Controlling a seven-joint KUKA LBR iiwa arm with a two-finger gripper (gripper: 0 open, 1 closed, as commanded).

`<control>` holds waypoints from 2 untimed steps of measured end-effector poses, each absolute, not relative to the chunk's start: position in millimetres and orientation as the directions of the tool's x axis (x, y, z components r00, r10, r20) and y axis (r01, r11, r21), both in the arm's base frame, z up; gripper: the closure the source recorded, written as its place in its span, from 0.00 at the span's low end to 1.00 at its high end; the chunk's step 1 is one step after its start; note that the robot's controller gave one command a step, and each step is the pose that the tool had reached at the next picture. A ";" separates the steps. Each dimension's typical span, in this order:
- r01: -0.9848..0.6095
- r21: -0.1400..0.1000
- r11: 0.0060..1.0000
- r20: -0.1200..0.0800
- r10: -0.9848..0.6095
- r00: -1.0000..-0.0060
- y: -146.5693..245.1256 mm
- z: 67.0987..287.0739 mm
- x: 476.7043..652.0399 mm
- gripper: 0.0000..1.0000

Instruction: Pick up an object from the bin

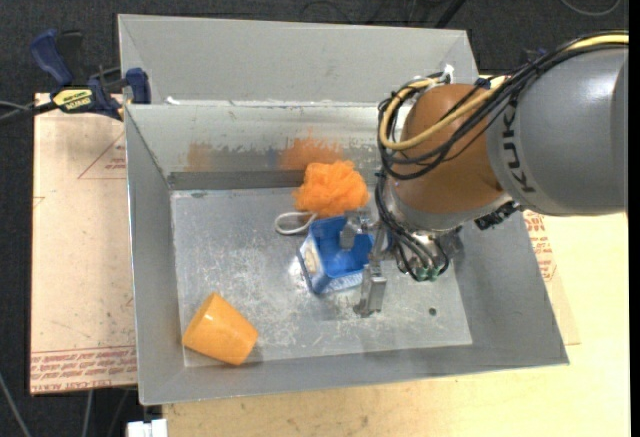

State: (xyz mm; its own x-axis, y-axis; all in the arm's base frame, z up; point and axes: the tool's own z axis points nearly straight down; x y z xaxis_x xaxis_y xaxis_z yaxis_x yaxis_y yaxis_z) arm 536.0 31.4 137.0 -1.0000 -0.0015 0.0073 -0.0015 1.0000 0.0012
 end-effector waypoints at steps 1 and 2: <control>-0.001 0.001 1.000 0.000 -0.001 -1.000 31.3 141.5 537.7 0.00; 0.051 0.003 0.999 -0.001 0.051 -0.999 24.8 92.0 555.9 0.00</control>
Offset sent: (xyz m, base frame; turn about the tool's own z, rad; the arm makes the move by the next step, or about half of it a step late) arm 0.0234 -0.0103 -0.0670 0.0742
